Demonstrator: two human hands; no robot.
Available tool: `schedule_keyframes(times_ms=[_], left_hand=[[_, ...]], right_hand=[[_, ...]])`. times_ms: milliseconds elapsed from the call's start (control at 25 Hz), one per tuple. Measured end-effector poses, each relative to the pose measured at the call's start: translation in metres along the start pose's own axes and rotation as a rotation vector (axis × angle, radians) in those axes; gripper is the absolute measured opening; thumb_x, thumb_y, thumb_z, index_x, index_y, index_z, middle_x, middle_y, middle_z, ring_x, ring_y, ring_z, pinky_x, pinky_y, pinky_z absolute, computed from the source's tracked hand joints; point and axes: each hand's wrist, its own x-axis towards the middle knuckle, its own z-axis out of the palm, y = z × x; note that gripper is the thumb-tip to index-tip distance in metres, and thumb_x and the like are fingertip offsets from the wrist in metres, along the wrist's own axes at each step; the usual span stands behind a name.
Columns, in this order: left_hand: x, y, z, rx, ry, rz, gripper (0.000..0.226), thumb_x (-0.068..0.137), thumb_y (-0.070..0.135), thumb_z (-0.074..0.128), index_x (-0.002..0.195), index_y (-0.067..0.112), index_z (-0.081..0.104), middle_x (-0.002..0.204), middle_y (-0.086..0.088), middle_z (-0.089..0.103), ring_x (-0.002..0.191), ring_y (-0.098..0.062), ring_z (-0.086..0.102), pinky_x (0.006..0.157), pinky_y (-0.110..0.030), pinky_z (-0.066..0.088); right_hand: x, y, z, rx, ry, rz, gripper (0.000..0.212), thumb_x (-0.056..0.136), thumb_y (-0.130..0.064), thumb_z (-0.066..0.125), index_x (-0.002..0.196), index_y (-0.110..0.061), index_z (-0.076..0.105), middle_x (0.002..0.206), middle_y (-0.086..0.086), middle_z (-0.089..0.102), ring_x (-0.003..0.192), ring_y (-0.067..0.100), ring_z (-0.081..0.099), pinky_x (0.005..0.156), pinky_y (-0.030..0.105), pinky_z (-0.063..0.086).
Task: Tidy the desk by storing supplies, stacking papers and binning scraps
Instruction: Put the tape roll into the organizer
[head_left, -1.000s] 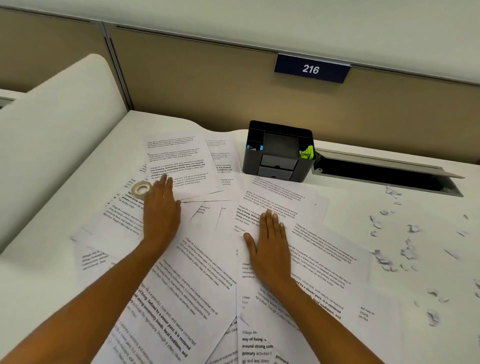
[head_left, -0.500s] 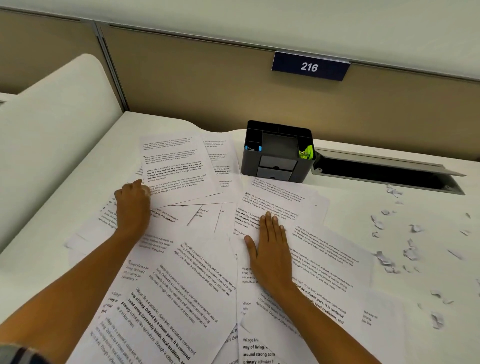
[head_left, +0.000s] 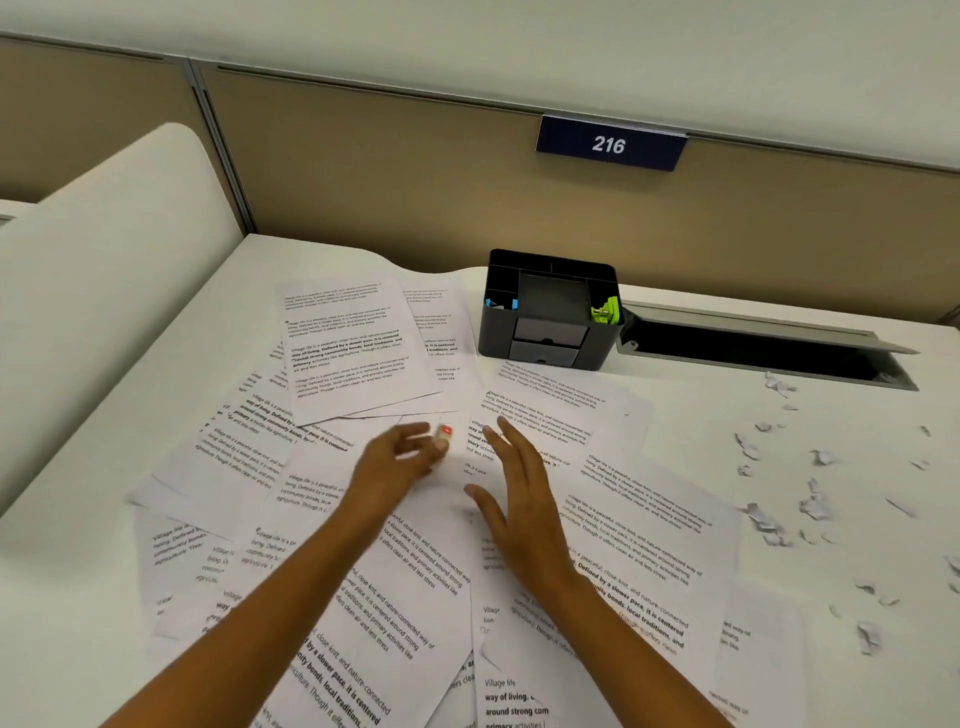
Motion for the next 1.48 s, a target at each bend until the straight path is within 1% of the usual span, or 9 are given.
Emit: schedule_keyframes(times_ms=[360,600,760,880,960,1080,1240,1360,1480], left_hand=[[-0.01,0.006,0.032,-0.28,-0.232,-0.024,0.055,0.078,0.039,0.067,0.123,0.008,0.057,0.115,-0.008,0.067,0.101,-0.018,0.067,0.09,-0.028,0.053],[-0.003,0.011,0.038,-0.33,-0.132,-0.051,0.04,0.097,0.033,0.043,0.122,0.006,0.058,0.116,-0.01,0.067,0.102,-0.022,0.066,0.098,-0.039,0.048],[0.015,0.005,0.039,0.327,0.108,0.158,0.044,0.097,0.043,0.038,0.131,0.019,0.051,0.137,-0.003,0.052,0.127,-0.021,0.047,0.109,-0.038,0.031],[0.035,-0.022,0.032,0.824,0.098,0.306,0.076,0.084,0.065,0.013,0.144,0.022,0.031,0.154,-0.001,0.025,0.144,-0.022,0.015,0.117,-0.042,0.003],[0.041,-0.045,0.029,1.066,0.116,0.374,0.083,0.081,0.068,0.002,0.149,0.023,0.018,0.158,-0.001,0.012,0.146,-0.022,0.005,0.117,-0.045,-0.001],[0.041,-0.061,0.029,1.123,0.173,0.421,0.072,0.089,0.062,0.005,0.149,0.024,0.017,0.157,-0.001,0.013,0.145,-0.022,0.01,0.117,-0.049,0.009],[0.044,-0.064,0.029,1.138,0.214,0.44,0.067,0.091,0.058,0.01,0.15,0.026,0.013,0.157,0.001,0.011,0.145,-0.02,0.008,0.117,-0.046,0.004],[0.044,-0.064,0.03,1.143,0.226,0.447,0.066,0.092,0.058,0.01,0.15,0.027,0.011,0.158,0.002,0.008,0.146,-0.019,0.005,0.117,-0.045,0.003],[0.043,-0.064,0.03,1.131,0.234,0.454,0.065,0.092,0.057,0.012,0.15,0.027,0.011,0.158,0.002,0.008,0.146,-0.019,0.005,0.117,-0.045,0.004]], right_hand=[[0.013,-0.011,-0.01,0.158,0.125,0.021,0.035,0.087,-0.019,0.062,0.12,-0.012,0.053,0.121,0.003,0.054,0.111,0.006,0.049,0.095,0.008,0.04],[0.026,-0.001,-0.018,0.195,0.091,0.028,0.045,0.079,-0.02,0.073,0.119,-0.017,0.053,0.12,0.0,0.053,0.107,0.003,0.048,0.09,0.008,0.042],[0.032,0.004,-0.019,0.224,0.157,0.063,0.052,0.074,-0.031,0.076,0.118,-0.016,0.053,0.117,-0.001,0.051,0.101,0.005,0.05,0.084,0.006,0.045],[0.038,0.007,-0.023,0.26,0.187,0.1,0.052,0.076,-0.034,0.073,0.123,-0.02,0.055,0.114,-0.005,0.048,0.097,0.005,0.053,0.077,0.003,0.045],[0.046,0.01,-0.027,0.268,0.183,0.122,0.054,0.078,-0.032,0.071,0.128,-0.023,0.053,0.112,-0.006,0.044,0.096,0.005,0.051,0.076,0.0,0.042],[0.07,0.017,-0.034,0.202,0.217,0.111,0.052,0.083,-0.028,0.066,0.132,-0.025,0.049,0.115,0.001,0.044,0.099,0.004,0.045,0.078,-0.001,0.039],[0.133,0.036,-0.053,0.177,0.35,0.073,0.044,0.087,-0.015,0.063,0.13,-0.017,0.053,0.111,0.013,0.048,0.099,0.019,0.049,0.085,0.017,0.047],[0.19,0.046,-0.065,0.129,0.37,0.123,0.045,0.087,-0.007,0.062,0.131,-0.011,0.053,0.112,0.013,0.051,0.099,0.019,0.05,0.08,0.005,0.039],[0.23,0.057,-0.064,-0.006,0.237,0.222,0.05,0.086,-0.008,0.063,0.134,-0.007,0.048,0.122,0.011,0.051,0.111,0.02,0.047,0.081,0.007,0.031]])
